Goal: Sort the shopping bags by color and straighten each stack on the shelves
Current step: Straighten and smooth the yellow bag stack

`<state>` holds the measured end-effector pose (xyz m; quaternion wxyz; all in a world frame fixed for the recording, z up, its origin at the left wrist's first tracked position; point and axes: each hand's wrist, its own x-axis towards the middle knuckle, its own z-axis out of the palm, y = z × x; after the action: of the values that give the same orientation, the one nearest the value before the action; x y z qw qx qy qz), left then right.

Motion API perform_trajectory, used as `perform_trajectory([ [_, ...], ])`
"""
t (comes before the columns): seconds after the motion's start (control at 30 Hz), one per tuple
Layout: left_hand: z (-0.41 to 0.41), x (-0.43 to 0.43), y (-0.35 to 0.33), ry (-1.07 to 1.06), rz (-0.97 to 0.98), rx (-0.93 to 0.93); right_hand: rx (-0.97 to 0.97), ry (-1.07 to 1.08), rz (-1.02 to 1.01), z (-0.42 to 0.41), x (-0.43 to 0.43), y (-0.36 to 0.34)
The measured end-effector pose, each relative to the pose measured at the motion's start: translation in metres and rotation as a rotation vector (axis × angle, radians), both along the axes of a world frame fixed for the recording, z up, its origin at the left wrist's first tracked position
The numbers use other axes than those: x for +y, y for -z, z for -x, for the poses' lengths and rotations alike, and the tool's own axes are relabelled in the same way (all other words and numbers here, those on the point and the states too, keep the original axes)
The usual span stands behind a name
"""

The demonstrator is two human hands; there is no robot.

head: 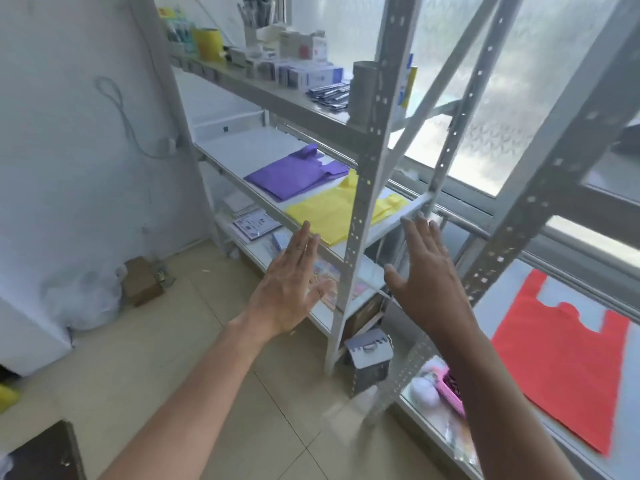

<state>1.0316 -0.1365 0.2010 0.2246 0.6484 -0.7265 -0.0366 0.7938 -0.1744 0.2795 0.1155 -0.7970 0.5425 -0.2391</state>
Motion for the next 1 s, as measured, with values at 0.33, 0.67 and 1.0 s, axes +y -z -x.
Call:
perform_trajectory([
  [0.33, -0.153, -0.133, -0.003, 0.154, -0.16, -0.078, 0.054, 0.084, -0.082, -0.16, -0.076, 0.009],
  [0.67, -0.214, -0.296, 0.069, 0.212, -0.313, -0.116, 0.017, 0.18, -0.252, -0.241, -0.224, 0.086],
  [1.0, -0.246, -0.462, 0.15, 0.052, -0.447, 0.063, 0.057, 0.587, -0.63, -0.253, -0.375, 0.171],
])
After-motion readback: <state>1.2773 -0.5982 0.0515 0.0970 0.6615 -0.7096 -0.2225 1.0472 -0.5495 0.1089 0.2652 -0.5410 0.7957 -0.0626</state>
